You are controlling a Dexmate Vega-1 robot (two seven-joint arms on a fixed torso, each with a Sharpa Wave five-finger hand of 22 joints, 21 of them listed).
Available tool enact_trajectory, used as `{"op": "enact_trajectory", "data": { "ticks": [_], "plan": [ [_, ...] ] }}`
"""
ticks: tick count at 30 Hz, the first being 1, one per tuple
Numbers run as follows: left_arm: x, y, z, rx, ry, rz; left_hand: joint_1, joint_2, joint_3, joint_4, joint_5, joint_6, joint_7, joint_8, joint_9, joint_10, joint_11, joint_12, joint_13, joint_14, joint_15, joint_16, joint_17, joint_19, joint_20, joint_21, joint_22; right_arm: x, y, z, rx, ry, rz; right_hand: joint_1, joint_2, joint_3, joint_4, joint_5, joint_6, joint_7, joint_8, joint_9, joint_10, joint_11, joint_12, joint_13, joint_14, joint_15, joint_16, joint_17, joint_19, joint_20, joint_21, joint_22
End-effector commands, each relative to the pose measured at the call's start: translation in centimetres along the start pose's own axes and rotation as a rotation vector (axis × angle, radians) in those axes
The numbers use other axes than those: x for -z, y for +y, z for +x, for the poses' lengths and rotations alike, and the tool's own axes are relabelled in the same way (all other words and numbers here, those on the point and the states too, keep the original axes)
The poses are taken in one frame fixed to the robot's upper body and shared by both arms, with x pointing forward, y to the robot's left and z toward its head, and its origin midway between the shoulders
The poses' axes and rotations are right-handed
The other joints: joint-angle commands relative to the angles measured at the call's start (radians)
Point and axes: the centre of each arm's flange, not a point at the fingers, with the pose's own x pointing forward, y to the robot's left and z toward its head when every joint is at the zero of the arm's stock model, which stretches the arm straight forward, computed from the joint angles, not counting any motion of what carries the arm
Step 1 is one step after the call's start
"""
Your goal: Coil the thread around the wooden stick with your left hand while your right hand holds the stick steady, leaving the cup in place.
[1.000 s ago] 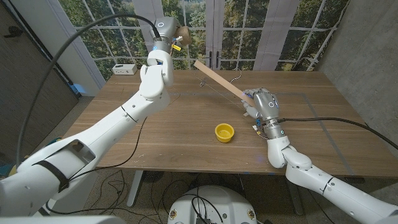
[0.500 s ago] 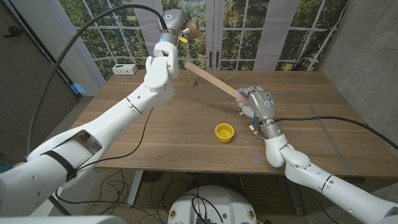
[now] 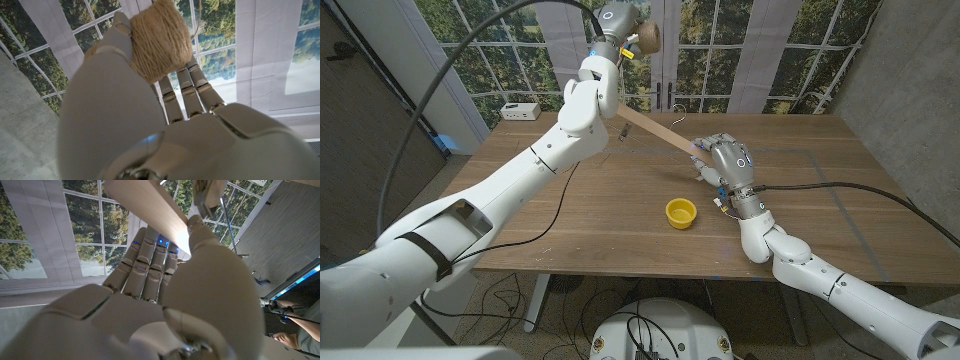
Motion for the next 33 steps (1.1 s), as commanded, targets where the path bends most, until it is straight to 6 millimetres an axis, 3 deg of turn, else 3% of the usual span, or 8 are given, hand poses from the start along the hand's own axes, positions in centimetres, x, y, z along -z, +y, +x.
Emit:
{"op": "enact_trajectory", "data": {
  "ticks": [1,16,33],
  "plan": [
    [-2.3,1.4,-0.3,-0.001,-0.087,-0.077,0.209,0.222,0.002,0.005,0.007,0.313,-0.023,0.009,0.005,0.116,-0.113,0.0,0.186,0.267,-0.312,0.004,0.25,0.007,-0.008,0.009,0.004,-0.4,1.3,1.9,-0.014,-0.037,-0.018,0.093,0.097,0.004,0.0,0.006,0.134,-0.13,0.01,0.033,0.091,-0.09,0.0,0.062,0.074,-0.154,-0.002,0.004,-0.004,-0.023,0.006,-0.001],
    [-3.1,2.3,-1.8,0.026,-0.145,-0.18,0.211,0.222,0.0,0.006,0.007,0.313,-0.022,0.007,0.006,0.117,-0.112,-0.004,0.194,0.266,-0.312,0.001,0.258,0.002,-0.008,0.026,0.007,0.3,3.1,4.1,-0.073,-0.024,-0.071,0.094,0.096,0.004,-0.001,0.007,0.135,-0.131,0.011,0.031,0.095,-0.092,-0.002,0.062,0.078,-0.155,-0.008,0.008,-0.008,-0.025,0.015,-0.002],
    [-3.6,2.7,-3.6,0.128,-0.239,-0.384,0.213,0.221,-0.003,0.006,0.008,0.311,-0.017,0.003,0.006,0.119,-0.108,-0.008,0.205,0.267,-0.312,-0.004,0.266,-0.007,-0.006,0.047,0.01,1.6,3.9,7.0,-0.085,-0.011,-0.132,0.094,0.095,0.002,-0.001,0.008,0.137,-0.132,0.01,0.03,0.098,-0.093,-0.003,0.066,0.082,-0.155,-0.014,0.015,-0.013,-0.027,0.026,-0.004]
  ]
}}
